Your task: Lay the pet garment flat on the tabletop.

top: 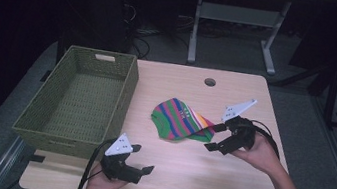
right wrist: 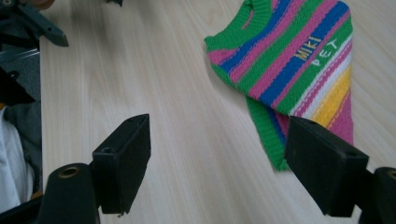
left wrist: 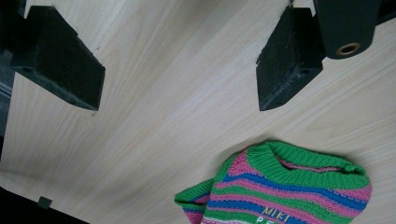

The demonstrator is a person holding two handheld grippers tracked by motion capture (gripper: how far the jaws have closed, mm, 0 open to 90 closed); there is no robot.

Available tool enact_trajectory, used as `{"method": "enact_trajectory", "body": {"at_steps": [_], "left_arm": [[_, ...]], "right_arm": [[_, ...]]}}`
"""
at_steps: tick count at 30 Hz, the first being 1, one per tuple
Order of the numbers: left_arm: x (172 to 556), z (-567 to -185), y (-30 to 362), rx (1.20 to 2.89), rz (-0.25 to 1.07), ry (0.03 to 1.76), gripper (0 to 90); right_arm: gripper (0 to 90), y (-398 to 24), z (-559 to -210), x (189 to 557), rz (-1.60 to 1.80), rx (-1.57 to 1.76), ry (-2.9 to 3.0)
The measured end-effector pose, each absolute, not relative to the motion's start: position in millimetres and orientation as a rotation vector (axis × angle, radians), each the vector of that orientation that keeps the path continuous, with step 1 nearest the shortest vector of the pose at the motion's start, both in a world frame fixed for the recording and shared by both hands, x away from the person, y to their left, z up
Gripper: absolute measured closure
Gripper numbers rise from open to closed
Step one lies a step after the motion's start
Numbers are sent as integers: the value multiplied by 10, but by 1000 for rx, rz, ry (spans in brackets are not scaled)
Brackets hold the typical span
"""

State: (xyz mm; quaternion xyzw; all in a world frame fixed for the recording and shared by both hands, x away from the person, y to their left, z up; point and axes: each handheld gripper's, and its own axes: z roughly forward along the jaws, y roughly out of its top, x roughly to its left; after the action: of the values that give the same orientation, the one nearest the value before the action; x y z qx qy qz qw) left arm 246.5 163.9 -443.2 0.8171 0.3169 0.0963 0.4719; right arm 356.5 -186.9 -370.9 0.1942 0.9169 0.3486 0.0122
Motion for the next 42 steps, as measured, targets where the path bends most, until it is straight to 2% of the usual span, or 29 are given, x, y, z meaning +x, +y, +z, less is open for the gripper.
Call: {"method": "enact_trajectory", "body": {"at_steps": [25, 38, 42], "left_arm": [[2467, -4412, 1678, 1988, 243, 771, 151], [2458, -4407, 1654, 1995, 236, 754, 151], [2440, -4390, 1647, 1998, 249, 734, 151]], "right_arm": [[243, -1150, -3792, 4164, 953, 584, 2939], [244, -804, -4106, 4408, 836, 633, 3009], [272, -721, -4202, 4422, 787, 621, 3020]]}}
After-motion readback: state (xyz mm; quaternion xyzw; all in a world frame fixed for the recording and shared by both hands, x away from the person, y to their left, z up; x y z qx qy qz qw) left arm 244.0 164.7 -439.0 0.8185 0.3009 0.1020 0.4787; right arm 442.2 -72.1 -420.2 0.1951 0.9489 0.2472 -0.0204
